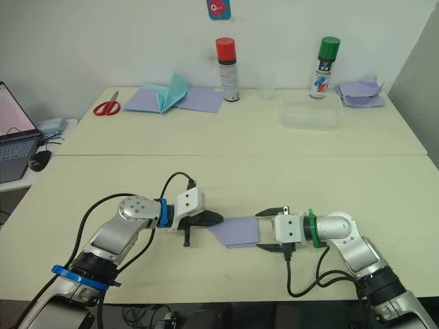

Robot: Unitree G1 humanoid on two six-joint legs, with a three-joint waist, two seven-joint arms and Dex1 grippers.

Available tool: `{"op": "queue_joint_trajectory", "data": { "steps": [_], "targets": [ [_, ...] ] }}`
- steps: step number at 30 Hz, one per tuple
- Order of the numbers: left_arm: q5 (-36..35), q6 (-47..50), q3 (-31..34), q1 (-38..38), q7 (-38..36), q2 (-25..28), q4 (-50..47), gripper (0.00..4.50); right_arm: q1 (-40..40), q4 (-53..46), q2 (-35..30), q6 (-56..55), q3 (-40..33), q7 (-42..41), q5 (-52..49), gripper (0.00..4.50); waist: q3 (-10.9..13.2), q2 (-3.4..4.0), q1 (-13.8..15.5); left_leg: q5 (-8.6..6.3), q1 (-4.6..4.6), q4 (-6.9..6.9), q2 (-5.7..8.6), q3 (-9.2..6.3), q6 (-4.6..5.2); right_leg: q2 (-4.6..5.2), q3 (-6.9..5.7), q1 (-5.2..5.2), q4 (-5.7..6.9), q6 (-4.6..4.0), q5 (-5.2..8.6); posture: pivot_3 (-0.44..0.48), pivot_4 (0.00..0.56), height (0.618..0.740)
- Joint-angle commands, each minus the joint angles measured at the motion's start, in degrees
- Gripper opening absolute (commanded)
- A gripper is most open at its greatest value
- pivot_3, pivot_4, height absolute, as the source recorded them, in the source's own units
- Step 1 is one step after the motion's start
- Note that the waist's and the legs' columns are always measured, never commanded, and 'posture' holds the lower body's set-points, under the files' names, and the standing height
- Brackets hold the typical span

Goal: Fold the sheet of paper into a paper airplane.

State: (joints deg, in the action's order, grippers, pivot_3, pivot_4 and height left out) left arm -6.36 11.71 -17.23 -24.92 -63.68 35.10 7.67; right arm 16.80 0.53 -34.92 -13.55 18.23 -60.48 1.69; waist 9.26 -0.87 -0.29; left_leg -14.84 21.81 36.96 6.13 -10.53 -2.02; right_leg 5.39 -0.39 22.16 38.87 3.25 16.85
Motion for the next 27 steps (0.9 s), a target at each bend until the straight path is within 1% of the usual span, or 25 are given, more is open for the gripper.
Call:
{"op": "queue_joint_trajectory", "data": {
  "steps": [1,9,15,18,21,24,27],
  "targets": [
    [2.64,0.62,-1.32,0.94,0.31,0.45,2.08,0.00,1.28,0.39,0.58,-1.65,0.56,0.89,1.08,3.86,0.00,0.00,-0.01,0.00,0.00,0.00,0.00,0.00,0.00,0.00,0.00,0.00,0.00,0.00,0.00,0.000,0.150,0.740],
    [3.00,-0.44,-2.16,1.31,-0.50,0.69,2.26,0.00,4.36,3.29,4.49,-3.00,1.95,2.00,1.59,3.86,-0.07,0.03,-0.06,0.00,-0.05,0.00,0.00,-0.01,-0.01,-0.01,0.02,-0.03,0.02,0.00,0.00,0.000,0.150,0.740],
    [3.40,-1.61,-2.21,1.04,-1.15,0.93,3.31,0.00,6.00,3.78,7.10,-3.93,3.80,0.37,0.58,3.86,-0.08,0.04,-0.15,0.01,-0.05,-0.01,0.01,-0.02,-0.01,-0.01,0.03,-0.02,0.02,0.00,0.00,0.000,0.150,0.740],
    [3.59,-2.05,-2.40,0.90,-1.48,0.94,3.50,0.00,6.70,4.58,7.81,-3.80,4.84,-0.09,1.09,3.29,-0.08,0.04,-0.18,0.01,-0.05,-0.01,0.02,-0.03,-0.01,-0.02,0.03,-0.02,0.02,0.00,0.00,0.000,0.150,0.740],
    [3.74,-2.27,-2.39,1.01,-1.72,0.99,3.46,0.00,6.99,4.72,8.07,-3.48,5.11,-0.34,0.77,2.26,-0.08,0.05,-0.19,0.01,-0.05,-0.01,0.01,-0.04,-0.01,-0.03,0.04,-0.01,0.02,0.00,0.00,0.000,0.150,0.740],
    [3.95,-2.74,-2.52,1.03,-2.07,1.14,3.67,0.00,7.14,5.05,8.08,-2.92,5.16,-1.03,0.03,1.06,-0.09,0.05,-0.19,0.00,-0.05,-0.01,0.01,-0.04,-0.01,-0.03,0.04,-0.01,0.02,0.00,0.00,0.000,0.150,0.740],
    [4.25,-3.45,-2.61,0.95,-2.46,1.37,4.00,0.00,6.85,4.86,8.55,-0.66,4.45,-1.25,-1.55,0.02,-0.09,0.06,-0.22,0.00,-0.05,-0.01,0.00,-0.05,-0.01,-0.05,0.04,-0.01,0.03,0.00,0.00,0.000,0.150,0.740]
  ]
}}
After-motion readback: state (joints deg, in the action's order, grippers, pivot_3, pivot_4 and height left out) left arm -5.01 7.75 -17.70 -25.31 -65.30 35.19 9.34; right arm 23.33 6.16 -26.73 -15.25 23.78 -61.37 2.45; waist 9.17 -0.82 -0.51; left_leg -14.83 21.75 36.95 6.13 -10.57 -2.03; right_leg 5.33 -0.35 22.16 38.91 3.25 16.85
